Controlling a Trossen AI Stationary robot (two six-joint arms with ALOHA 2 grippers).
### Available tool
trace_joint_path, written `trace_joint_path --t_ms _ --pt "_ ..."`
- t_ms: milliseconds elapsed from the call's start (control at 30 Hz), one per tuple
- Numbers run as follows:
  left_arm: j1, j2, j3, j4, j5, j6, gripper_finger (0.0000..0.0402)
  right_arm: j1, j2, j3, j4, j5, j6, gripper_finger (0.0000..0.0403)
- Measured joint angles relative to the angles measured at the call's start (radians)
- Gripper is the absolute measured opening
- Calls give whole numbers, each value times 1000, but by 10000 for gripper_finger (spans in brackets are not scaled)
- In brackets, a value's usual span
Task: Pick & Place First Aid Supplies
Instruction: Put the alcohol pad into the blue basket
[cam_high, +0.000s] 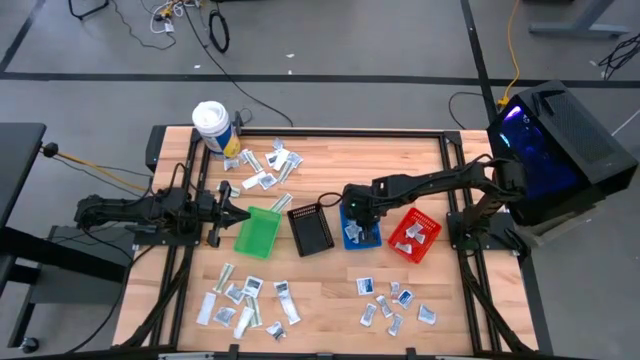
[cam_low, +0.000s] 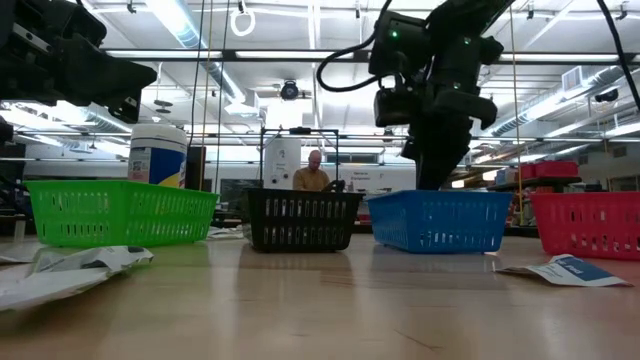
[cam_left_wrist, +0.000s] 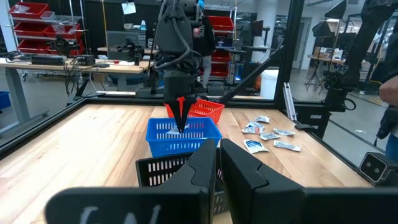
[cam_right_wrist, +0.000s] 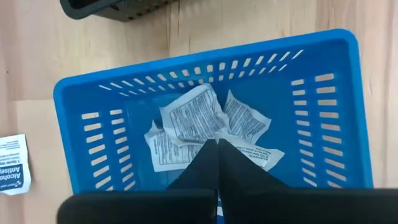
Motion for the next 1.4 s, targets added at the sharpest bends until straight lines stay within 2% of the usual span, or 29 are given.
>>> trace_joint_path --t_ms 167,267,567,833,1200,1400 --pt "0 0 0 0 0 0 32 0 0 0 13 0 17 2" --pt "0 0 0 0 0 0 32 0 0 0 15 0 23 17" --pt "0 0 0 0 0 0 32 0 -13 -1 19 -1 26 108" --pt "0 0 0 0 0 0 32 15 -133 -1 35 11 26 173" --pt "0 0 0 0 0 0 32 186 -283 -1 35 29 -6 220" --pt "0 0 0 0 0 0 32 310 -291 -1 35 116 9 236"
